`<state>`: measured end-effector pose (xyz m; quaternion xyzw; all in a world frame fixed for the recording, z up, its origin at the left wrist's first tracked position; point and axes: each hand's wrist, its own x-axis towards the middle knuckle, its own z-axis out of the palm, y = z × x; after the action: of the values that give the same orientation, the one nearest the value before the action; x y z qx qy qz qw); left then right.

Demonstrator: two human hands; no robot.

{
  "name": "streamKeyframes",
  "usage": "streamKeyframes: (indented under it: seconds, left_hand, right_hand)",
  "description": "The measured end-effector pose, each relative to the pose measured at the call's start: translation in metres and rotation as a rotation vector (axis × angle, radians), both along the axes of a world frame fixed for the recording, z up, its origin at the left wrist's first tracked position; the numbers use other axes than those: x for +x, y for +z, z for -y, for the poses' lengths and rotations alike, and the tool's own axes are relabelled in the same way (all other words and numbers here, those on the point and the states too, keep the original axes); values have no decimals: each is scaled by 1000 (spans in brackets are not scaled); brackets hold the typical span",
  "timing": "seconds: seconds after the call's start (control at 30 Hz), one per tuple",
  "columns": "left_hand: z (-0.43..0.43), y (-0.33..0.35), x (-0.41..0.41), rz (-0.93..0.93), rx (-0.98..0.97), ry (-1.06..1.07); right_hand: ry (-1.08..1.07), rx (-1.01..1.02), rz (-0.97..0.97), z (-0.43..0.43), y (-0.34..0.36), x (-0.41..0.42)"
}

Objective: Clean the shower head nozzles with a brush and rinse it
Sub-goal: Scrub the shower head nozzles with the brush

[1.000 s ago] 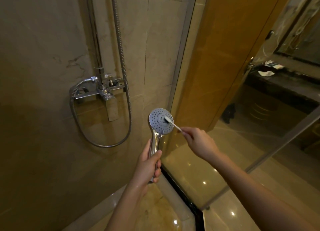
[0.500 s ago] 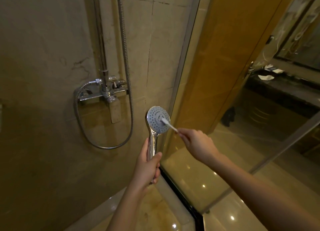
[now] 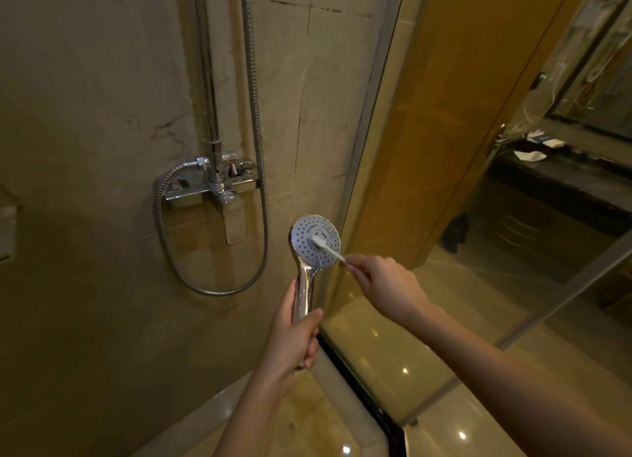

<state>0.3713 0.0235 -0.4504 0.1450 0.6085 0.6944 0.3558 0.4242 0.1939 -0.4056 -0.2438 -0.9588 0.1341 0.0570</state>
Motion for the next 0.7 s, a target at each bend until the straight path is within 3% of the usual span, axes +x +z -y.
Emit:
streamKeyframes:
  seconds: [0.17,0.27,0.7]
  left_hand:
    - [1,-5,0,-1,-31,-24]
    - [3,-6,0,6,-21,-19]
    - [13,-6,-1,58,1,-24]
  right_hand:
    - [-62,-24,-32,-9,4,1]
    - [-1,-21,53,-2,1,5]
    - [40,-54,16,0,-2,0]
